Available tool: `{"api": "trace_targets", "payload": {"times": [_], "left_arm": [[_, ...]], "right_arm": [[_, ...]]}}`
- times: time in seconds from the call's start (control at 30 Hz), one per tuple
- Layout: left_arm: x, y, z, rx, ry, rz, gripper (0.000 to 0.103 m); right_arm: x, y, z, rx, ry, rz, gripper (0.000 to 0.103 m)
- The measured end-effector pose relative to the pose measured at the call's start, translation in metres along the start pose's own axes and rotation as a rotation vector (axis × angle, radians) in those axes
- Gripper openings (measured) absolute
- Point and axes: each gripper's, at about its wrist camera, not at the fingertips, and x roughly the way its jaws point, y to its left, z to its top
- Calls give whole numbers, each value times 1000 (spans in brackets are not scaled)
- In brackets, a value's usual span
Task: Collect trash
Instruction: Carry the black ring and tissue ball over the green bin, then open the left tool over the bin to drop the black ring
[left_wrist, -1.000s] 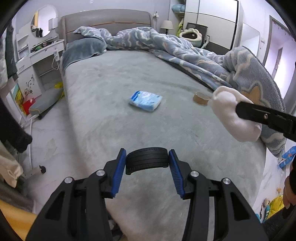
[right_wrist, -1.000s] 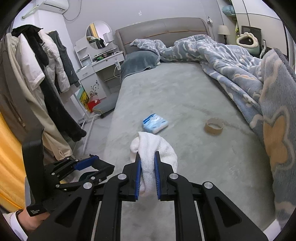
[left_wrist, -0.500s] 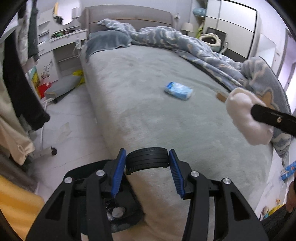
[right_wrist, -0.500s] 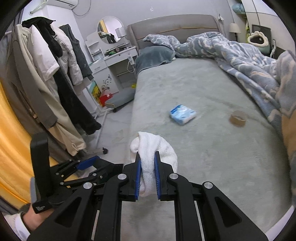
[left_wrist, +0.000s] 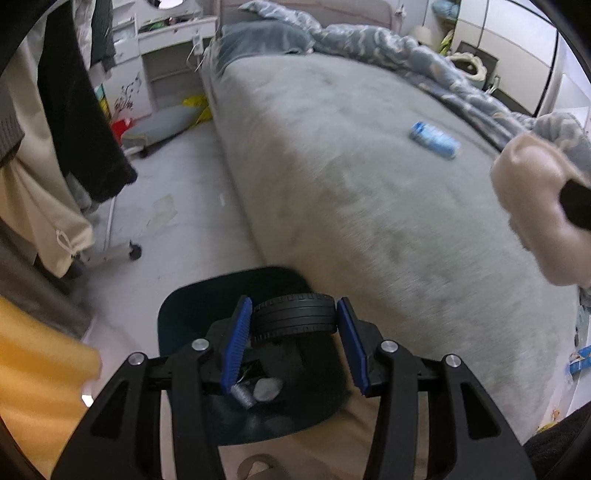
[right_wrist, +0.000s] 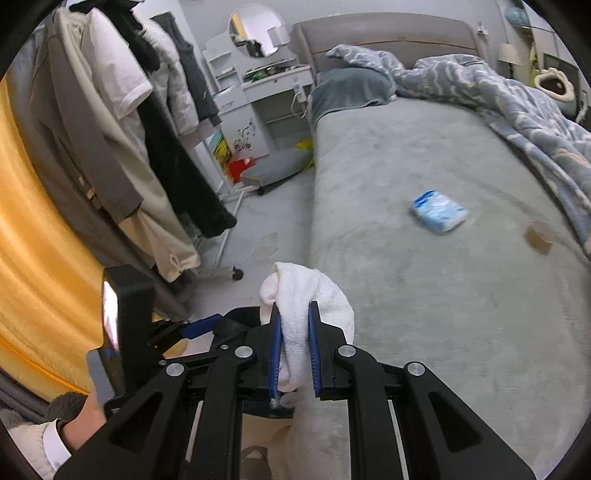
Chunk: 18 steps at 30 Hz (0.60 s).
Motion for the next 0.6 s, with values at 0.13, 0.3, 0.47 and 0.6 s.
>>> {"api": "trace_targets", "payload": {"times": [0.13,0.3,0.47,0.6], "left_arm": [[14,20,-9,-53,59,-13,51],[26,43,-21,-94,117,9,52],[30,57,-26,-116,137,16,62],[26,62,-28,-107,122,19,70]], "right_arm": [[16,16,-2,-26,32,15,14],[35,31,-3,-43,65,28,14],[57,43,-5,-54,106,29,14],[72,50,-7,-74,141,20,14]]}}
